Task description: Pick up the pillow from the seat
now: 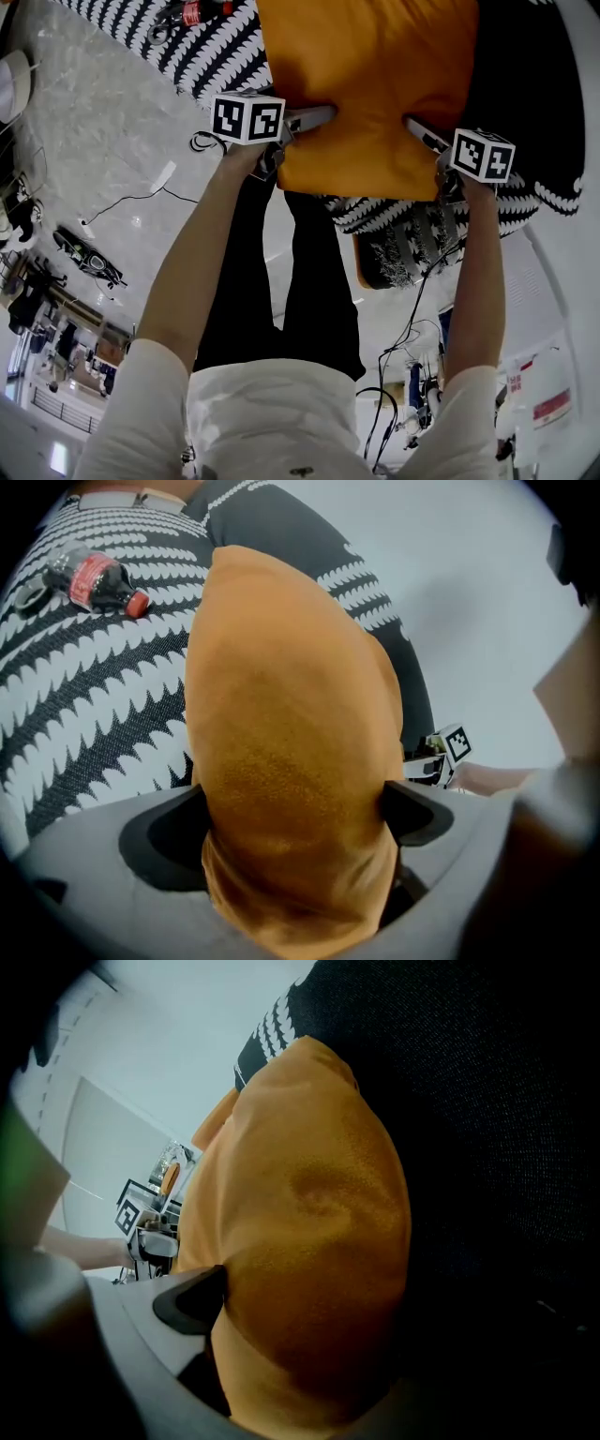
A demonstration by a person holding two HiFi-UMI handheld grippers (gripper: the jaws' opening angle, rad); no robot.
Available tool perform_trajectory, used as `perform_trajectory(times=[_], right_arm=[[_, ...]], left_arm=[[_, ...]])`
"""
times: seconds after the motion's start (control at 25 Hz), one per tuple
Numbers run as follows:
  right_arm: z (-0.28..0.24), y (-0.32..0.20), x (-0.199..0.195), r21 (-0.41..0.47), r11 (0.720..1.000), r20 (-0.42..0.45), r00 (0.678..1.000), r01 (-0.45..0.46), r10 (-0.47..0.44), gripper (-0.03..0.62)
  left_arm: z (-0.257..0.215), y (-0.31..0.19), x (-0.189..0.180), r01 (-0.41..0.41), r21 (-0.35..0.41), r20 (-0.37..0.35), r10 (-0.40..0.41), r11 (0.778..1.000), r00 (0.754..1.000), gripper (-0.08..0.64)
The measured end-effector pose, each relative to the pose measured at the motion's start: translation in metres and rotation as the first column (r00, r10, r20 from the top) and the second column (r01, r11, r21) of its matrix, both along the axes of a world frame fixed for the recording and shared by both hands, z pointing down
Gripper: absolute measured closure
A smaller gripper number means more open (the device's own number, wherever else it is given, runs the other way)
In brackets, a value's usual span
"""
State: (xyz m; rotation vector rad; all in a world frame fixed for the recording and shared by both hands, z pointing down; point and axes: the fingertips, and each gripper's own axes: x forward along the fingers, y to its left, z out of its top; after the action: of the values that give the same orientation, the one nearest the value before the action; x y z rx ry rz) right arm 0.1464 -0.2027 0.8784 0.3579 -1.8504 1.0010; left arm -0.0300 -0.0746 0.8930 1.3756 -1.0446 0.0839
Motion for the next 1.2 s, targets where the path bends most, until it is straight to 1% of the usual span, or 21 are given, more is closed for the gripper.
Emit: perform_trajectory(times=[0.16,0.32,0.44,0.52,0.68,0.8,1.04,1.2], right_arm=[[-0.001,0.001,0.001,0.008,1.0,-0.014,1.0,-0.007,0.007,0.081],[-0.006,0.006,-0.005,0.013,1.0,-0.018,1.0,0.003,-0.002,0.092],[-0.019,0.011,-0.009,0.032,0.999,0.004,1.0,0.018,-0.018,0.172],[-0.027,0.012,-0.012,0.065,0.998,0.011,1.0,0.023,-0.024,0.217],[-0.038,0.018,-0.011,0.157,0.987,-0.017,0.999,0.035,-0.033,0.253],[-0.05,0.025,-0.013,0.201,0.978,-0.024,0.998,0.053,-0.05,0.281],[-0.079,0.049,-0.015,0.183,0.982,0.014,0.999,0.039,-0.043,0.282],[-0.106,0.067,-0.019,0.184,0.982,0.052,0.998,0.037,-0.047,0.282]], left_arm=[[-0.002,-0.001,0.002,-0.015,-0.007,0.005,0.016,1.0,1.0,-0.018],[-0.008,0.001,-0.001,-0.028,0.002,0.014,0.028,1.0,1.0,0.049],[-0.015,0.003,0.001,-0.022,0.006,0.035,0.022,1.0,0.999,0.089],[-0.021,0.002,0.002,-0.018,0.01,0.053,0.018,1.0,0.998,0.112],[-0.034,0.008,0.006,-0.014,0.0,0.088,0.014,1.0,0.996,0.164],[-0.045,0.014,0.008,-0.011,-0.008,0.11,0.012,1.0,0.994,0.186],[-0.074,0.038,0.003,0.001,-0.004,0.129,-0.001,1.0,0.992,0.189],[-0.102,0.056,-0.001,0.002,-0.001,0.145,-0.002,1.0,0.989,0.19]])
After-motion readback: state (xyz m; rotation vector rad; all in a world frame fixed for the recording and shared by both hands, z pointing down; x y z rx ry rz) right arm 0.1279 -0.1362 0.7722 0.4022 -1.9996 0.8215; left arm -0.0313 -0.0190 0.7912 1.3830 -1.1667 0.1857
